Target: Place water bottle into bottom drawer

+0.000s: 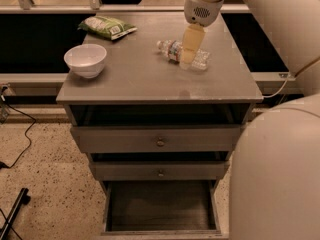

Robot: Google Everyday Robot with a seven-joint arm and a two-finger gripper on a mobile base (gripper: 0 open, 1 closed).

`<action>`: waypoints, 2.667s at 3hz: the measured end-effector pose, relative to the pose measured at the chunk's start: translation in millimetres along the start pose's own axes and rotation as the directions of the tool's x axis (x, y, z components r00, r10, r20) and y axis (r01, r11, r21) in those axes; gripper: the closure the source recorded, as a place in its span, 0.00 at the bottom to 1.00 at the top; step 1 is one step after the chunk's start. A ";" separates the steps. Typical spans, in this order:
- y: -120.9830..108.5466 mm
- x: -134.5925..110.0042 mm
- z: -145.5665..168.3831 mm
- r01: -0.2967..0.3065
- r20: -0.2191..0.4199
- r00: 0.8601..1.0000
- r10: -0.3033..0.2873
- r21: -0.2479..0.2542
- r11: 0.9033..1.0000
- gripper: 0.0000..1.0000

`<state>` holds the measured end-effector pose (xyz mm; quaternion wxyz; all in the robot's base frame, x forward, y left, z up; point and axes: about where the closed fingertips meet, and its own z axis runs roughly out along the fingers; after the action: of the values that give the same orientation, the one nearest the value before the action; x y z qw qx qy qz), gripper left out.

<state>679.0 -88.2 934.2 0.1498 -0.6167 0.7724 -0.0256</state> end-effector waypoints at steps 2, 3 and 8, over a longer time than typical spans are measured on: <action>-26.2 -11.4 42.6 -0.153 -0.024 0.988 0.153 -0.001 0.988 0.00; -36.2 -7.4 64.3 -0.204 -0.028 0.979 0.203 -0.019 0.979 0.00; -17.9 -32.3 80.9 -0.039 0.217 0.973 0.082 -0.195 0.980 0.85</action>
Offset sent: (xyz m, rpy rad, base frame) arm 0.0537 0.0146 -0.0487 -0.0328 0.0760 -0.2198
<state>723.4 -49.7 867.6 0.1774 -0.6033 0.7679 0.1221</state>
